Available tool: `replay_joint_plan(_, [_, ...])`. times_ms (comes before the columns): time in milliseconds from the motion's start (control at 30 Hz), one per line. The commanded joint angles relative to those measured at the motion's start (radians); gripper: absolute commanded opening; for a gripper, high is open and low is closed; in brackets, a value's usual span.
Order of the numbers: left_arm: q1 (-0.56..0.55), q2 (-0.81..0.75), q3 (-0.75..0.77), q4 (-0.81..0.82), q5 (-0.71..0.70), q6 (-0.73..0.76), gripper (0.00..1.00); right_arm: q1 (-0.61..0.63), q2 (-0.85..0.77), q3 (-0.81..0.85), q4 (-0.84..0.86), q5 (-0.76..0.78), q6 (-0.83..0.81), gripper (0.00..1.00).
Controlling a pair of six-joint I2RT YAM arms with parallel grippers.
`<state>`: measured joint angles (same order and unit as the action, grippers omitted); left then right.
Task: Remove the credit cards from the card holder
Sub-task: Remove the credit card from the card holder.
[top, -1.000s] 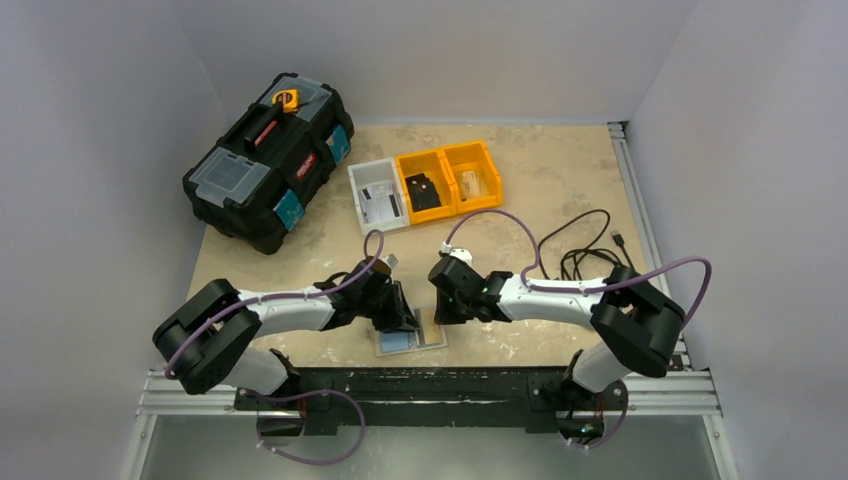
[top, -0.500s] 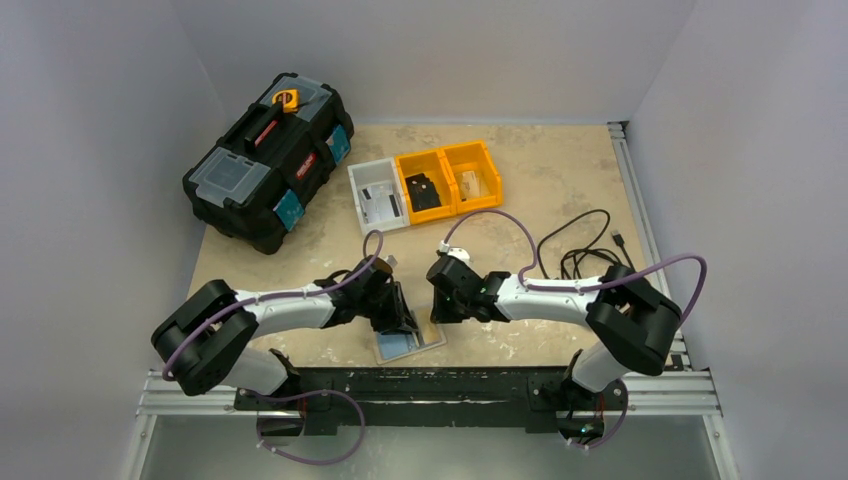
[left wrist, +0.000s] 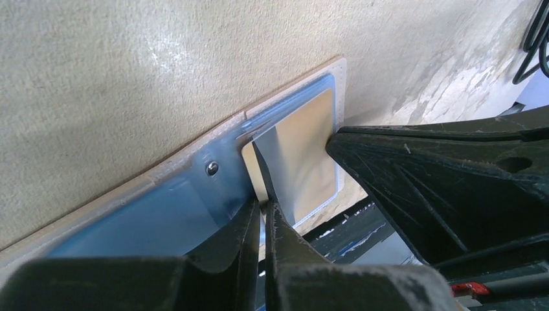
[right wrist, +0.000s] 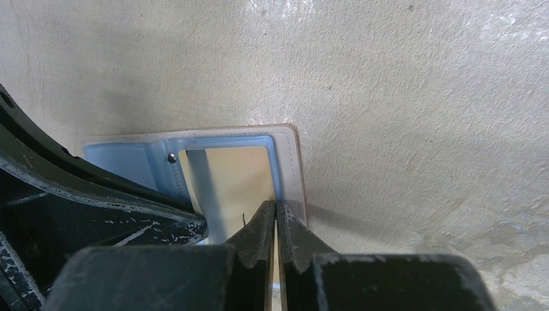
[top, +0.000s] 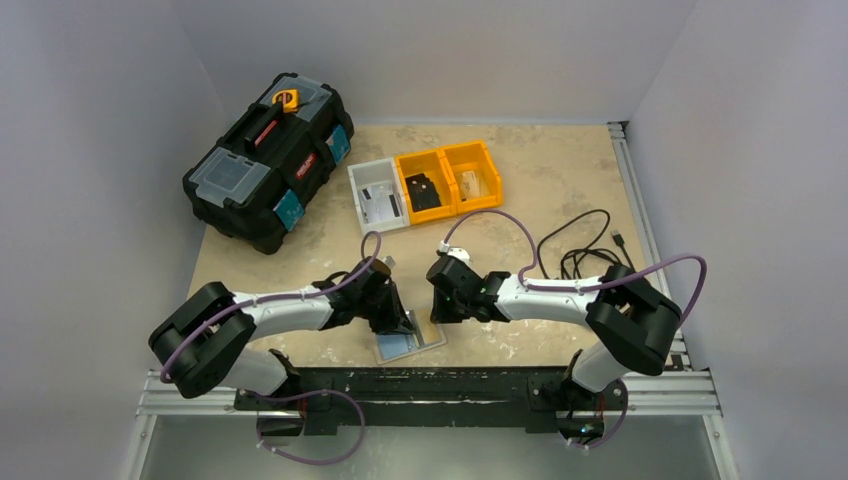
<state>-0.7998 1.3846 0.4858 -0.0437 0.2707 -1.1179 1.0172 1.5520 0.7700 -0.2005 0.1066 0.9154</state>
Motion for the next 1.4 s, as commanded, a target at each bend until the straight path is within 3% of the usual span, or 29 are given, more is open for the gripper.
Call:
replay_joint_plan(0, [0.004, -0.034, -0.001, 0.046, -0.025, -0.012, 0.00, 0.023, 0.046, -0.031, 0.006, -0.048, 0.007, 0.00])
replay_joint_plan(433, [0.025, -0.135, 0.007, -0.191, -0.072, 0.051, 0.00, 0.002, 0.049, -0.053, -0.014, -0.021, 0.027, 0.00])
replay_joint_plan(1133, [0.041, -0.334, 0.023, -0.420, -0.141, 0.143, 0.00, -0.013, 0.000, -0.042, -0.017, -0.029, 0.008, 0.00])
replay_joint_plan(1367, [0.054, -0.402, 0.078, -0.473, -0.129, 0.178, 0.00, -0.014, -0.088, 0.076, -0.064, -0.018, -0.034, 0.27])
